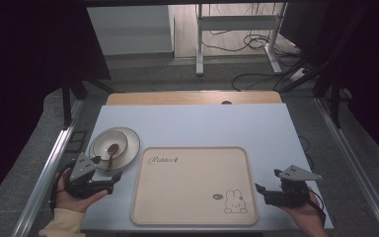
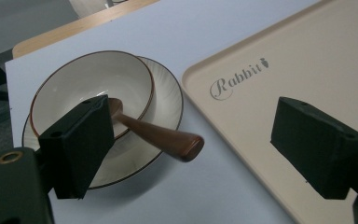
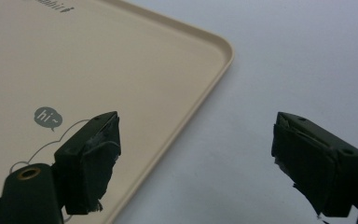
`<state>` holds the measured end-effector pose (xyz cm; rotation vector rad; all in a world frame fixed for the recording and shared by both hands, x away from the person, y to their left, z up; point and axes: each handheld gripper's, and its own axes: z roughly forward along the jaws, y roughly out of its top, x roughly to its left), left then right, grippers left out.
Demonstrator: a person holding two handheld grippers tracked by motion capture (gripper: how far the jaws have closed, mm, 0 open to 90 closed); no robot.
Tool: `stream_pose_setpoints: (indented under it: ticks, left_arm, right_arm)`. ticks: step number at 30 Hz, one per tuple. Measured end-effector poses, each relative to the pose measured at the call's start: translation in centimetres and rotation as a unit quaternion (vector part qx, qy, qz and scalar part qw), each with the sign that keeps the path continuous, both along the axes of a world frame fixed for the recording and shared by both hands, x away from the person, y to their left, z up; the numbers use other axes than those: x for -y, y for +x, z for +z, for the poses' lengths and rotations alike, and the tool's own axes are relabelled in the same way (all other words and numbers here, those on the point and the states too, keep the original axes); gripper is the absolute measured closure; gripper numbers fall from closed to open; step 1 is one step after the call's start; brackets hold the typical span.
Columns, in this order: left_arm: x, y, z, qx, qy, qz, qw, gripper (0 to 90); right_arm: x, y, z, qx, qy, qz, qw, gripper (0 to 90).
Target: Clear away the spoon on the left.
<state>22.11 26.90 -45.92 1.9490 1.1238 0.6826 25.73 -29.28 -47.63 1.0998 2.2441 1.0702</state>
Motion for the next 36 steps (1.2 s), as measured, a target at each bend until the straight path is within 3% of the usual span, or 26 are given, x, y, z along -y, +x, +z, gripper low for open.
stream_pose_setpoints:
  ticks: [8,13,24,36]
  left_arm:
    - [-0.2,0.0,-0.7,0.004,0.013,0.007,0.9999,15.7]
    - [0.2,0.1,-1.1,0.016,0.033,0.016,0.9992,25.0]
    - [0.0,0.2,-1.7,0.018,0.042,0.021,0.9987,50.8]
    - [0.6,0.2,-2.0,0.02,0.063,0.014,0.9977,63.4]
  right_arm:
    - [-0.2,0.0,0.0,0.0,-0.001,0.002,1.0,16.1]
    - [-0.2,0.0,0.0,-0.001,-0.003,0.002,1.0,16.1]
    - [-0.2,0.0,-0.1,-0.004,-0.004,0.001,1.0,16.1]
    - [0.0,0.1,-0.1,-0.013,0.009,0.001,0.9999,16.0]
